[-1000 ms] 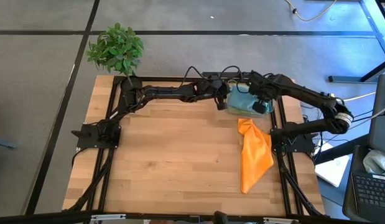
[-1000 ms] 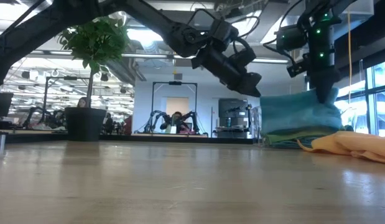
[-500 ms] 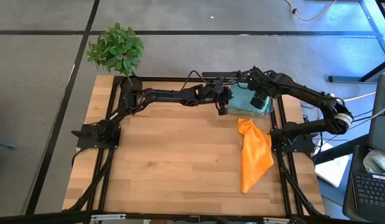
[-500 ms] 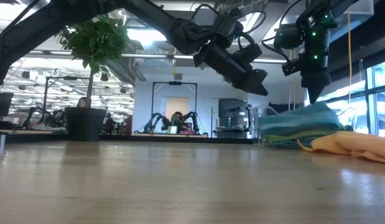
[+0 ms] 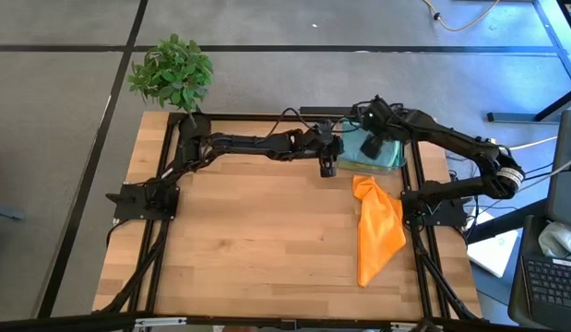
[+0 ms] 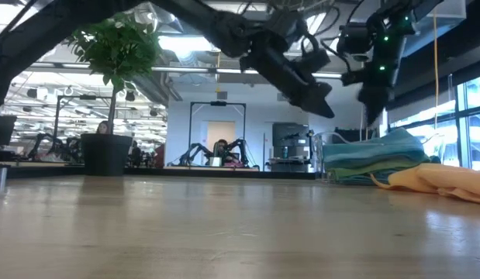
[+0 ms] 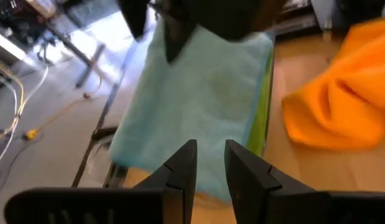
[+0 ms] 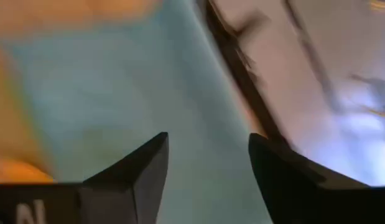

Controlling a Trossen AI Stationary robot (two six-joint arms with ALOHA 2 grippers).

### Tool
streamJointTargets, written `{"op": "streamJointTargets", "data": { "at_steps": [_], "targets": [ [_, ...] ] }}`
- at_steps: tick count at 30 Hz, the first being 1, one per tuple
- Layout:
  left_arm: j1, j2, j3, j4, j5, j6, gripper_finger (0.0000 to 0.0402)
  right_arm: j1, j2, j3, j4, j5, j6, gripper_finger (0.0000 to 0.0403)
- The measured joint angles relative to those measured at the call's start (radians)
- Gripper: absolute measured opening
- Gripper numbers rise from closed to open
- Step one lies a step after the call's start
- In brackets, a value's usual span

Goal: Fold microfiber towels
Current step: Put the folded light blue microfiber towel into the transparent bin, then fold the orange microfiber towel

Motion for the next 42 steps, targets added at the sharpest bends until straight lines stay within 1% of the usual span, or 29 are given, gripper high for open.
{"op": "streamJointTargets", "data": {
  "at_steps": [1,2,3,6,8,9,11,16,18,21,24,26,28,29,32,33,34,37,39,42],
  "targets": [
    [0.0,-0.021,0.0,-0.043,-0.013,0.002,0.0075,0.001,0.002,-0.02,0.048,-0.056,0.021,0.0218],
    [0.001,-0.043,0.0,-0.078,-0.031,0.002,0.0075,0.0,0.007,-0.042,0.085,-0.081,0.033,0.0212],
    [0.004,-0.065,0.0,-0.098,-0.046,0.002,0.0075,-0.001,0.014,-0.065,0.109,-0.077,0.044,0.0206],
    [0.01,-0.138,0.0,-0.196,-0.062,-0.016,0.0071,-0.014,0.036,-0.12,0.146,-0.012,0.058,0.0188],
    [0.012,-0.181,0.002,-0.243,-0.063,-0.023,0.0067,-0.033,0.052,-0.151,0.144,-0.028,0.084,0.0175],
    [0.011,-0.199,-0.002,-0.27,-0.063,-0.024,0.0064,-0.04,0.06,-0.166,0.142,-0.06,0.098,0.0169],
    [0.01,-0.23,-0.02,-0.265,-0.062,-0.025,0.0059,-0.05,0.074,-0.196,0.154,-0.099,0.098,0.0159],
    [0.006,-0.306,-0.086,-0.257,-0.063,-0.055,0.0049,-0.054,0.091,-0.242,0.209,-0.107,0.071,0.0151],
    [0.002,-0.337,-0.12,-0.252,-0.064,-0.071,0.0046,-0.054,0.087,-0.239,0.212,-0.101,0.05,0.0153],
    [-0.009,-0.383,-0.173,-0.249,-0.083,-0.077,0.0044,-0.038,0.054,-0.196,0.179,-0.039,0.045,0.0156],
    [-0.023,-0.438,-0.229,-0.244,-0.135,-0.078,0.0044,-0.01,-0.015,-0.141,0.174,0.021,0.027,0.016],
    [-0.032,-0.483,-0.277,-0.241,-0.145,-0.1,0.0044,0.01,-0.067,-0.1,0.173,0.025,0.036,0.0162],
    [-0.045,-0.518,-0.332,-0.237,-0.15,-0.13,0.0044,0.026,-0.122,-0.068,0.15,-0.022,0.109,0.0162],
    [-0.055,-0.535,-0.363,-0.236,-0.15,-0.148,0.0043,0.033,-0.148,-0.061,0.119,-0.078,0.155,0.0163],
    [-0.087,-0.578,-0.463,-0.221,-0.148,-0.203,0.0043,0.057,-0.205,-0.069,0.029,-0.298,0.282,0.0163],
    [-0.098,-0.588,-0.498,-0.192,-0.147,-0.214,0.0043,0.07,-0.218,-0.077,0.003,-0.35,0.317,0.0163],
    [-0.107,-0.6,-0.531,-0.172,-0.147,-0.224,0.0043,0.087,-0.227,-0.09,-0.021,-0.376,0.356,0.0163],
    [-0.135,-0.61,-0.608,-0.087,-0.151,-0.232,0.0043,0.142,-0.231,-0.148,-0.081,-0.351,0.461,0.0163],
    [-0.151,-0.616,-0.63,-0.085,-0.152,-0.229,0.0043,0.171,-0.225,-0.181,-0.107,-0.346,0.51,0.0163],
    [-0.174,-0.636,-0.631,-0.103,-0.168,-0.23,0.0043,0.218,-0.223,-0.213,-0.147,-0.347,0.607,0.0163]
  ]
}}
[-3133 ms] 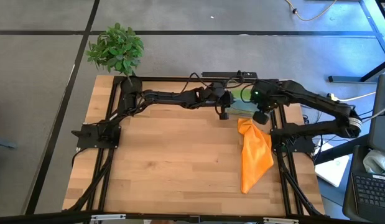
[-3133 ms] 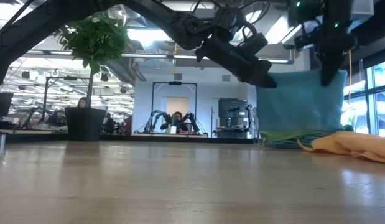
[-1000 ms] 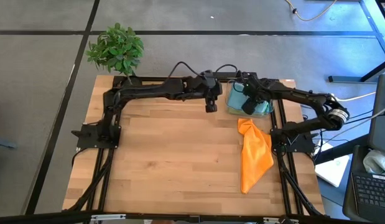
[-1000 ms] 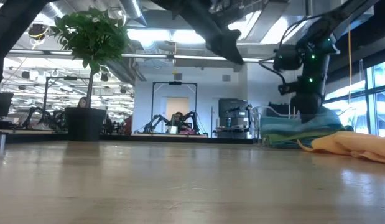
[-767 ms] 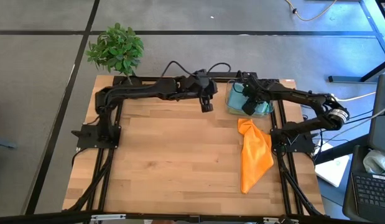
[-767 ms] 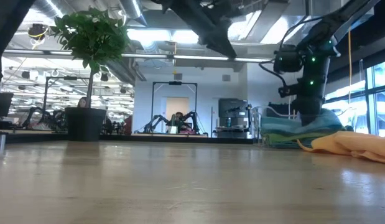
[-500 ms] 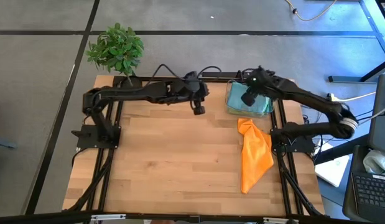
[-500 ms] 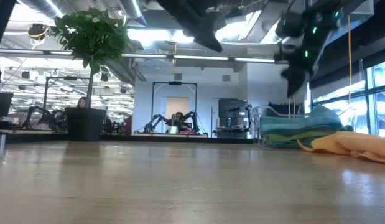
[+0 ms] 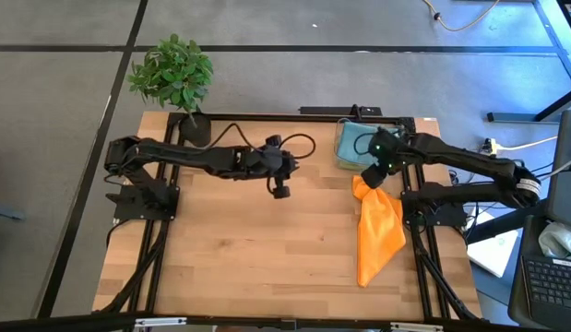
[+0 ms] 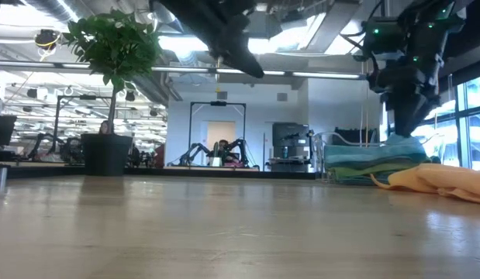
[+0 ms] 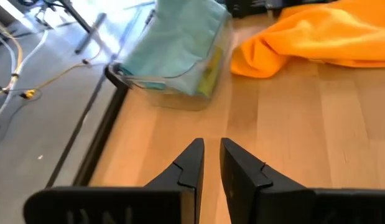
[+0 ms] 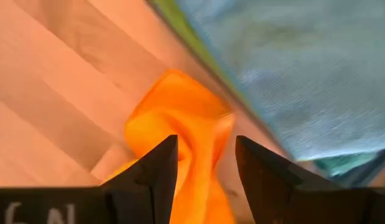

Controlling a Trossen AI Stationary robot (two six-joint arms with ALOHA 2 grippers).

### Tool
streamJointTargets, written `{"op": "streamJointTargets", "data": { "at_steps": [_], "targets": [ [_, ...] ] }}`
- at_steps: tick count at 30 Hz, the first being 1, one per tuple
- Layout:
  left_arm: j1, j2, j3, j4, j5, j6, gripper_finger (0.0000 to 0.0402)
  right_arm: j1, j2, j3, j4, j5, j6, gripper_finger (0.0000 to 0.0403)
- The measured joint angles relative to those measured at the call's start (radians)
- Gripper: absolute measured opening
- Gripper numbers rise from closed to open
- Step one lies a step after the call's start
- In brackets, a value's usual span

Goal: Fold microfiber towels
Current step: Fold the orange microfiber towel

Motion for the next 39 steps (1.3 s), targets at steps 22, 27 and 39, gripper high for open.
{"op": "streamJointTargets", "data": {
  "at_steps": [22,27,39],
  "targets": [
    [-0.088,-0.032,0.0,0.013,-0.034,0.077,0.0043,0.06,0.042,-0.071,0.044,0.398,0.18,0.0163],
    [-0.088,-0.036,0.0,0.007,-0.033,0.077,0.0043,0.036,0.053,-0.071,0.059,0.416,0.18,0.0163],
    [-0.127,-0.039,0.0,-0.051,-0.038,-0.038,0.0043,0.018,0.056,-0.07,0.153,0.674,0.155,0.0139]
  ]
}}
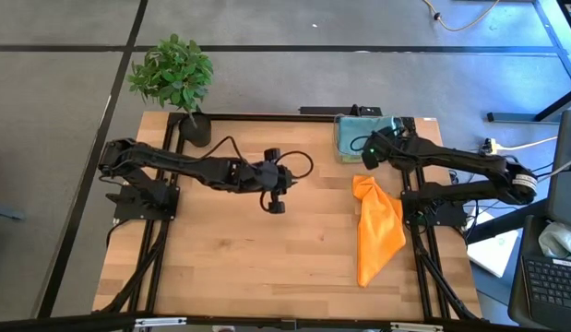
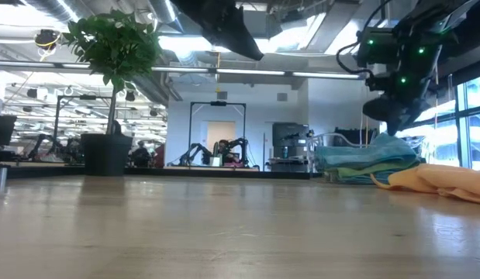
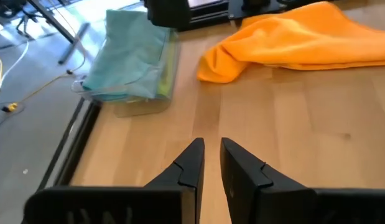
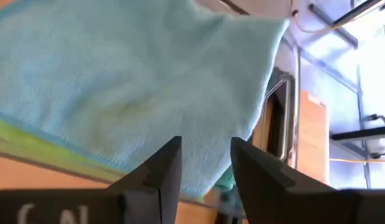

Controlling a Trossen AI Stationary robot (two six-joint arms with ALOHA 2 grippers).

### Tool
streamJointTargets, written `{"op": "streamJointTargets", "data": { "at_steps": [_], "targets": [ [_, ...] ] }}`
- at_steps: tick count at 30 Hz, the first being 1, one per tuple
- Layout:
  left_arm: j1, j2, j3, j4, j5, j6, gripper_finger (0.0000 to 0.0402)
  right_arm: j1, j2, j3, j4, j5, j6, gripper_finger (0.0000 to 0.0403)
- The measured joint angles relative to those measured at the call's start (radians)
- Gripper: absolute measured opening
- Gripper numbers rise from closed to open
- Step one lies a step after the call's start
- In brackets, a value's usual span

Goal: Fold microfiber towels
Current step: Fold the orange microfiber towel

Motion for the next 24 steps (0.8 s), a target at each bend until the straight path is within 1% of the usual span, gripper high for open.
{"op": "streamJointTargets", "data": {
  "at_steps": [3,5,7,10,12,14,19,22,24],
  "targets": [
    [-0.039,0.0,0.0,-0.01,-0.047,-0.04,0.0043,0.006,-0.016,0.007,0.001,0.006,-0.008,0.0138],
    [-0.069,0.0,0.0,-0.009,-0.08,-0.057,0.0043,0.03,-0.035,0.027,-0.003,-0.005,-0.008,0.0138],
    [-0.103,0.0,0.0,-0.009,-0.108,-0.07,0.0043,0.071,-0.059,0.049,0.003,-0.038,-0.006,0.0138],
    [-0.154,0.0,0.0,-0.009,-0.157,-0.099,0.0043,0.161,-0.099,0.058,0.089,-0.097,-0.008,0.0138],
    [-0.184,0.0,0.0,-0.009,-0.191,-0.122,0.0043,0.229,-0.114,0.04,0.187,-0.135,-0.009,0.0138],
    [-0.21,0.0,0.0,-0.008,-0.218,-0.138,0.0043,0.302,-0.118,-0.009,0.314,-0.155,-0.01,0.0138],
    [-0.267,0.0,0.0,-0.01,-0.23,-0.179,0.0043,0.475,-0.116,-0.2,0.711,-0.156,-0.028,0.0138],
    [-0.307,0.001,0.0,-0.026,-0.23,-0.257,0.0043,0.556,-0.117,-0.279,0.836,-0.152,-0.002,0.0138],
    [-0.341,0.001,0.0,-0.046,-0.23,-0.303,0.0043,0.603,-0.117,-0.316,0.876,-0.16,0.018,0.0138]
  ]
}}
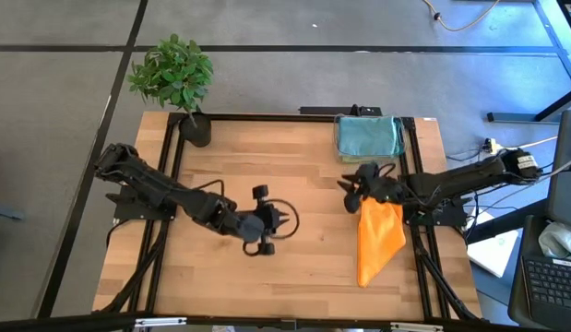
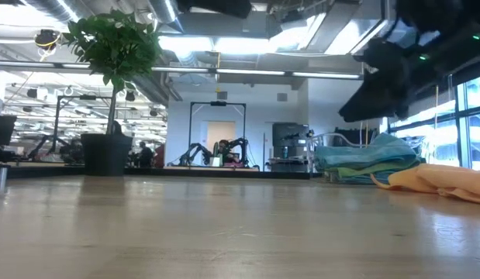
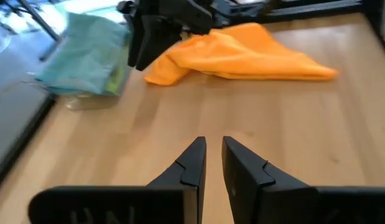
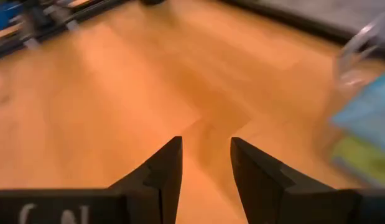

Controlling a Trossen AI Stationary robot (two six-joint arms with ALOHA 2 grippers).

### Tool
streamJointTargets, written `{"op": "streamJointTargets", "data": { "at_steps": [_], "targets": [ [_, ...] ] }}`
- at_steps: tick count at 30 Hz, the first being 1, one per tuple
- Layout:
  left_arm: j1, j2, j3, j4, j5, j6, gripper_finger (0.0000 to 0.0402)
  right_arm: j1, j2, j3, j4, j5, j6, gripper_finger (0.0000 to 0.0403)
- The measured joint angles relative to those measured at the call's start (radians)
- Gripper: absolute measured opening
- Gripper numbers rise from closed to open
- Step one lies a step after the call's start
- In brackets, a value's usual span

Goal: Fold microfiber towels
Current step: Fold the orange microfiber towel

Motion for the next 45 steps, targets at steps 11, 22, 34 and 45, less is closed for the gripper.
{"op": "streamJointTargets", "data": {
  "at_steps": [11,22,34,45],
  "targets": [
    [-0.12,0.001,-0.194,0.153,-0.186,-0.163,0.0043,0.189,0.0,-0.077,0.037,-0.017,0.001,0.0138],
    [-0.178,0.002,-0.334,0.49,-0.173,-0.102,0.0043,0.202,0.01,-0.079,-0.023,-0.077,0.149,0.0138],
    [-0.14,0.002,-0.334,0.447,-0.202,-0.021,0.0043,0.129,0.16,0.211,-0.594,0.025,0.298,0.012],
    [-0.001,-0.058,-0.334,0.452,-0.114,0.03,0.0043,-0.057,0.422,0.321,-0.693,0.052,0.168,0.0126]
  ]
}}
